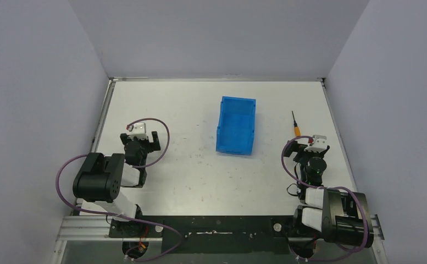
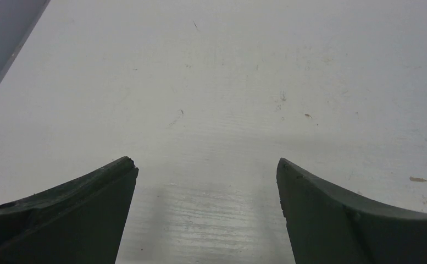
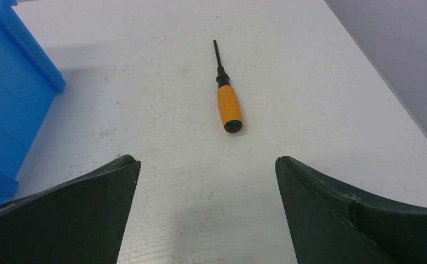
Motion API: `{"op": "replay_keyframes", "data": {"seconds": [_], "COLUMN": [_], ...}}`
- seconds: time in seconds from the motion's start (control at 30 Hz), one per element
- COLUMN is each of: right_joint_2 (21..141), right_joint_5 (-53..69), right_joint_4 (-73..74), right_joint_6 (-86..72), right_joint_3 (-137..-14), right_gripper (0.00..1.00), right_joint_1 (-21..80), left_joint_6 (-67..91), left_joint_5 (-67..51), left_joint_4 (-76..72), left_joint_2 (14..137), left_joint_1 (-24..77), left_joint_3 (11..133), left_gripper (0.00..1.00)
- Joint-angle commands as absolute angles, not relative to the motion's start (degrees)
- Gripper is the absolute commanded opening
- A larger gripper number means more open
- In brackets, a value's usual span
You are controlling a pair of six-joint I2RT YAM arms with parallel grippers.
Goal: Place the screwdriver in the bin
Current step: Pick up the screwdriver from the center of the board.
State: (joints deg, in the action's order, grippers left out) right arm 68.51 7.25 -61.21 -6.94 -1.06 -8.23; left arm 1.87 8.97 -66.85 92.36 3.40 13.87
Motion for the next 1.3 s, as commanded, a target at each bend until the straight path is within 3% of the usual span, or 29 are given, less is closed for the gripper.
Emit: {"op": "replay_keyframes", "data": {"seconds": [0.0,0.5,0.9,1.13,1.27], "right_joint_2": [67.93,68.91,61.00,56.28,57.98], "right_joint_5": [7.82,11.06,8.16,7.11,6.00], "right_joint_4": [-64.60,-61.89,-46.75,-27.01,-10.44], "right_joint_6": [-7.43,-5.72,-8.16,-10.36,-10.77], "right_joint_3": [-2.42,-4.62,-12.23,-23.92,-36.51], "right_gripper": [1.00,1.00,1.00,1.00,1.00], "right_joint_1": [-8.53,-8.53,-8.53,-8.53,-8.53], "left_joint_6": [1.83,1.84,1.85,1.81,1.78], "left_joint_5": [9.32,9.32,9.32,9.32,9.32], "left_joint_4": [-69.18,-69.19,-69.19,-69.23,-69.21], "left_joint_2": [92.24,92.26,92.24,92.28,92.22], "left_joint_1": [3.52,3.58,3.52,3.55,3.55], "left_joint_3": [14.59,14.59,14.59,14.59,14.59], "left_gripper": [0.97,0.97,0.97,0.97,0.97]}}
